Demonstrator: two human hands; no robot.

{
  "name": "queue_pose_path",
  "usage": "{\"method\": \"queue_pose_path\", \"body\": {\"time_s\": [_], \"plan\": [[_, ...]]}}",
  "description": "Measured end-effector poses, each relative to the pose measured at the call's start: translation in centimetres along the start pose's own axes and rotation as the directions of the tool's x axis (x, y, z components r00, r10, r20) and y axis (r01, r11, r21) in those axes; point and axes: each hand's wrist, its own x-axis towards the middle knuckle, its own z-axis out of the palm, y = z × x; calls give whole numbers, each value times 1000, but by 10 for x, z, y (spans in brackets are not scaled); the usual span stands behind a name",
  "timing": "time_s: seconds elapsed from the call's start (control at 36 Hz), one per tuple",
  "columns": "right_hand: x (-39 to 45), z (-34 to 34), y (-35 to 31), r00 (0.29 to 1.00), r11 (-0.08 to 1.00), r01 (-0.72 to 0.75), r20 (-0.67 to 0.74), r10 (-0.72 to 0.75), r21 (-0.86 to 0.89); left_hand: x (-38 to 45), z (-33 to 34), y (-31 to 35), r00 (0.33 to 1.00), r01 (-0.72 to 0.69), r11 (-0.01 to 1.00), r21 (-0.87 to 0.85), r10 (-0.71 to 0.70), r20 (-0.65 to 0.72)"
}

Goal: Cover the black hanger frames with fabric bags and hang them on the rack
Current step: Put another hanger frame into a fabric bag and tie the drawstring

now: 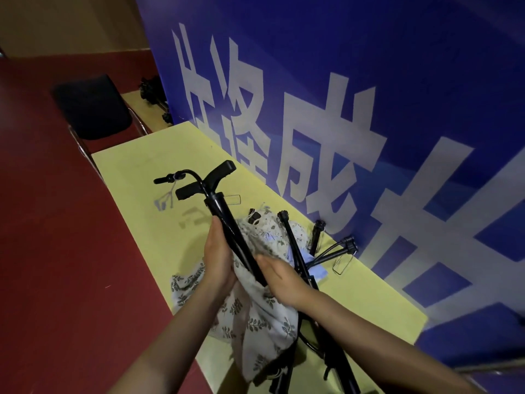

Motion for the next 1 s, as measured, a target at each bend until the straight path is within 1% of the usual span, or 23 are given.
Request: {"method": "queue_pose_path", "body": {"time_s": [0.06, 0.08, 0.14, 0.19, 0.25, 0.28, 0.31, 0.33, 0.36, 0.39, 0.42, 0.44, 0.5, 0.58, 0.69, 0.75, 0.78, 0.81, 0.86, 0.89, 0.92, 0.94, 1.0], "plan": [[0, 3, 0, 999, 1000, 11, -44, -11, 2, 3, -2, -1, 1000, -15, 1000, 22, 15, 15], [1, 4, 3, 996, 999, 47, -72, -49, -21, 6, -3, -2, 999, -35, 999, 31, 35, 19], [3, 4, 8, 975, 984, 114, -172, -137, -138, 11, -6, -4, 999, -52, 997, 54, 51, 13], [2, 1, 12, 924, 954, 136, -313, -220, -268, 16, -10, -3, 999, -39, 998, 52, 39, 9], [-5, -1, 13, 872, 953, 81, -443, -209, -291, 19, -12, -1, 1000, -28, 999, 18, 28, 3], [-8, -2, 15, 868, 962, -3, -479, -133, -274, 21, -13, -1, 1000, -19, 1000, -8, 19, -6], [-9, -4, 17, 878, 964, -118, -479, -11, -239, 23, -14, 0, 1000, -19, 1000, -22, 19, -11], [-10, -6, 19, 895, 952, -235, -425, 134, -197, 23, -15, 0, 1000, -24, 999, -28, 24, -3], [-11, -8, 20, 903, 930, -338, -329, 276, -146, 23, -15, 1, 999, -37, 999, -22, 37, 9], [-12, -10, 22, 897, 912, -405, -228, 380, -73, 23, -15, 1, 998, -51, 999, -14, 51, 22], [-14, -12, 22, 893, 905, -425, -157, 421, 6, 21, -15, 2, 997, -66, 998, -2, 66, 36], [-16, -13, 21, 899, 907, -417, -123, 421, 57, 20, -15, 3, 996, -78, 997, 12, 77, 47], [-18, -14, 16, 916, 921, -382, -106, 388, 71, 16, -16, 5, 992, -109, 992, 57, 105, 75], [-17, -15, 7, 920, 930, -352, -146, 365, 106, 12, -19, 5, 972, -213, 964, 157, 192, 134], [-11, -23, -23, 949, 959, -208, -197, 246, 194, 5, -24, 6, 936, -327, 910, 254, 276, 217], [-10, -27, -42, 962, 955, -153, -182, 203, 253, 2, -26, 6, 918, -369, 882, 292, 296, 266], [-8, -29, -49, 968, 928, -135, -156, 199, 346, 0, -27, 5, 909, -387, 869, 308, 303, 287], [-8, -32, -56, 968, 870, -116, -142, 207, 479, -1, -28, 5, 902, -401, 856, 326, 306, 306], [-6, -38, -69, 958, 698, -19, -187, 217, 715, -6, -29, 3, 888, -425, 831, 359, 305, 345], [-3, -42, -70, 945, 647, 29, -231, 229, 762, -7, -30, 2, 879, -437, 821, 368, 303, 368], [-3, -46, -76, 929, 620, 65, -274, 248, 782, -9, -31, 0, 871, -445, 817, 367, 300, 388], [0, -49, -75, 917, 630, 90, -311, 250, 772, -10, -31, 0, 867, -446, 819, 361, 295, 402], [1, -50, -79, 909, 694, 108, -354, 221, 712, -12, -31, -3, 860, -453, 817, 356, 295, 416]]}}
